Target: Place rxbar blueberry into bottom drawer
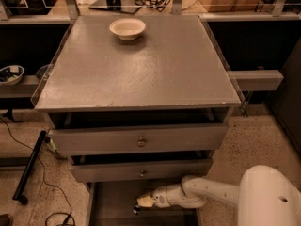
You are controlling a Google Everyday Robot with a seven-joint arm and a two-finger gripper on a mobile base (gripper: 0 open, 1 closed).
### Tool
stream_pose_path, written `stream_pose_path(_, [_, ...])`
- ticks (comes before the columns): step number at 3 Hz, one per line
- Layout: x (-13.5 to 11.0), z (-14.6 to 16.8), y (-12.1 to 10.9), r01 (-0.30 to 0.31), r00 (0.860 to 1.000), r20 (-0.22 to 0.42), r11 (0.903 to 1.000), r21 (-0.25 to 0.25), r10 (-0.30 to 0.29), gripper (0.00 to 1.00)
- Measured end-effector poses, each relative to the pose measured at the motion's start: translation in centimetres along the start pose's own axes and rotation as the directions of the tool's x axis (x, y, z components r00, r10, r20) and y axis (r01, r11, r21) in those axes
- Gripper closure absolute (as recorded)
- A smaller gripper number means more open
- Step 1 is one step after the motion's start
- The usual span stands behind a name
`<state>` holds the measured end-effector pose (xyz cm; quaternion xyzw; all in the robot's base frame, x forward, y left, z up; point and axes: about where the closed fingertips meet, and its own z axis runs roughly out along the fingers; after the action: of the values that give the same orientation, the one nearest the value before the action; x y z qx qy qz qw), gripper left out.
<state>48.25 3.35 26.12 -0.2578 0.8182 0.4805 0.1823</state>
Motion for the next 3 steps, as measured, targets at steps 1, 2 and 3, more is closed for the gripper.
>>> stream_pose_path(1, [-0.03,0.81,-0.48,-0.008,1.000,0.012,0.9989,-0.047,0.008,1.00])
stream_pose_path(2, [-0.01,0.83,-0.49,-0.008,1.000,0.012,0.9988,-0.047,0.009,1.00])
stream_pose_path(3, [0.78,1.29,-0.94,-0.031,0.999,0.019,0.9971,-0.070,0.032,1.00])
